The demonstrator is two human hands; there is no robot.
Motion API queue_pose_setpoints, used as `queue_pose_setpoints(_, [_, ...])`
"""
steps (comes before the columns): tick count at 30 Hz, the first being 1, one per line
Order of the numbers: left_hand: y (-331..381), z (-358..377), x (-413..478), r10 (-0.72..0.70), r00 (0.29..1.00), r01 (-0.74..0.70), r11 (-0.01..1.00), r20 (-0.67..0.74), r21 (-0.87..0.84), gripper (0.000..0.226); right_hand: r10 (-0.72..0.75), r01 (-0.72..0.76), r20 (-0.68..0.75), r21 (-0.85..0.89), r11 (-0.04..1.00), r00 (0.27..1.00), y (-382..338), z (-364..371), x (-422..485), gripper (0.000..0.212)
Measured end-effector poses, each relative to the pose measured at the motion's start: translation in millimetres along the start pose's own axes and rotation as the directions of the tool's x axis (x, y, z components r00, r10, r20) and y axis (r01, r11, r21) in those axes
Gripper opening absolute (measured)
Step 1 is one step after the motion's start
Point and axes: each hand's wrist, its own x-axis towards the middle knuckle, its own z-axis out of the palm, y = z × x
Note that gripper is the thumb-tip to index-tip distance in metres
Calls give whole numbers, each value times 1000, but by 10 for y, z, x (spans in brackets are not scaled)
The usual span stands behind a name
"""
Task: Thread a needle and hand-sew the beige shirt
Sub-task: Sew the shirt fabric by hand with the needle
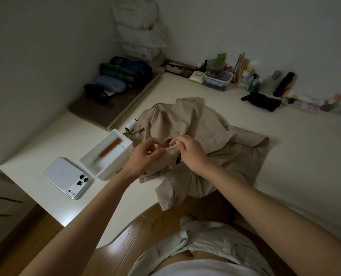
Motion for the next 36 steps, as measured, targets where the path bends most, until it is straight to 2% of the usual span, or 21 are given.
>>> queue_pose_setpoints(3, [-47, -3, 10, -5, 1000, 6, 1000, -28, 29, 16, 16, -17, -29, -9, 1000, 999, 43, -19, 8, 28])
queue_pose_setpoints(7, [-39, 3, 14, 88, 995, -79, 979, -42, 186, 8, 9, -11, -35, -34, 999, 999, 89, -55, -22, 28])
queue_pose_setpoints(11, [-66, 25, 29, 120, 992, -107, 962, -38, 250, 7, 3, -4, -43, -27, 1000, 999, 113, -71, -31, 27])
queue_pose_setpoints(18, [-62, 89, 57, 155, 987, -145, 963, -28, 227, 5, 11, -12, -48, -24, 1000, 999, 120, -101, -61, 28])
queue_pose_setpoints(22, [-50, 138, 66, 143, 989, -136, 979, -37, 150, 7, 11, -12, -51, -27, 1000, 999, 124, -112, -59, 28])
queue_pose_setpoints(29, [-50, 155, 80, 21, 1000, -21, 997, -4, 73, 17, -8, 6, -41, -60, 998, 999, 134, -100, -74, 29])
queue_pose_setpoints(33, [-35, 163, 57, 22, 997, -19, 999, -72, 47, 13, -10, 6, -57, -79, 997, 998, 128, -119, -87, 28])
queue_pose_setpoints(36, [-62, 136, 77, 24, 992, -15, 997, -121, 79, 14, -75, 68, -109, -66, 996, 991, 78, -158, -122, 27])
